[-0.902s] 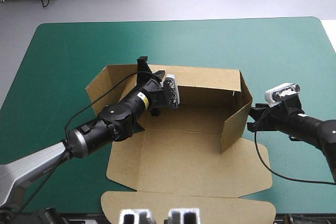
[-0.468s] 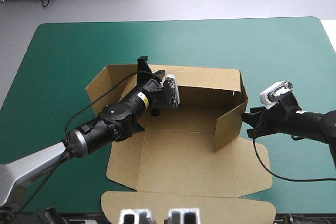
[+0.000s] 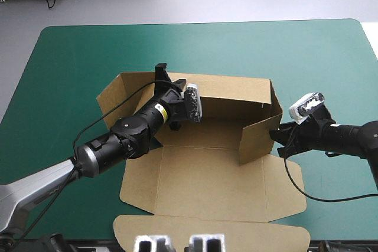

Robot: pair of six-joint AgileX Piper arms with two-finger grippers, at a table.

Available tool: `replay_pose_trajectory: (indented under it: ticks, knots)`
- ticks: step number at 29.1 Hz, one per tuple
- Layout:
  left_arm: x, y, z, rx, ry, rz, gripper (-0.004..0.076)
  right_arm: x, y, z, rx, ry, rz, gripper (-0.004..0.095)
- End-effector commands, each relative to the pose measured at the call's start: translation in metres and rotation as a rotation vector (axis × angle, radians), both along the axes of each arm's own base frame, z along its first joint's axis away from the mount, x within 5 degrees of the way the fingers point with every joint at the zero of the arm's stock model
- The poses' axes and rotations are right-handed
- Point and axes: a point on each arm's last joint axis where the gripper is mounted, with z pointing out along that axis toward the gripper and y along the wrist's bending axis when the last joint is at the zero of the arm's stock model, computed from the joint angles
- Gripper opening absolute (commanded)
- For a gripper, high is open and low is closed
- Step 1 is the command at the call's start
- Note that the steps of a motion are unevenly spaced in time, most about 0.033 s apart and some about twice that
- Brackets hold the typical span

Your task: Fold the box

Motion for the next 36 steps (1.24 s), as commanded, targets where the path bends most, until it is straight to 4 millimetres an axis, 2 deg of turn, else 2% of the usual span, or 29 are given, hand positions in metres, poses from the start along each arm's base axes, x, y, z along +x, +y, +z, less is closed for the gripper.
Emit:
replay_pose_trajectory:
  ticks: [1, 8, 22, 25, 29, 32, 36]
  knots:
    - [-0.002, 0.0, -0.006, -0.07, 0.078, 0.042, -0.0009, 0.008, 0.002, 0.007, 0.06, -0.015, 0.007, 0.0353]
    - [-0.002, 0.0, -0.006, -0.064, 0.071, 0.035, -0.0009, 0.021, 0.007, 0.002, 0.16, -0.035, 0.034, 0.0353]
    - [-0.005, -0.008, -0.004, -0.087, 0.058, -0.058, -0.0009, 0.046, 0.006, -0.012, 0.232, -0.103, 0.033, 0.035]
    - [-0.006, -0.009, -0.003, -0.095, 0.059, -0.075, -0.0009, 0.051, 0.006, -0.018, 0.254, -0.081, 0.011, 0.0284]
    - [-0.007, -0.011, -0.003, -0.106, 0.061, -0.096, -0.0009, 0.057, 0.007, -0.026, 0.264, -0.071, 0.019, 0.01]
    - [-0.008, -0.013, -0.003, -0.115, 0.063, -0.114, -0.0009, 0.06, 0.01, -0.029, 0.256, -0.079, 0.022, 0.0008]
    - [-0.008, -0.014, -0.002, -0.121, 0.064, -0.124, -0.0009, 0.068, 0.018, -0.03, 0.208, -0.129, -0.042, -0.0011]
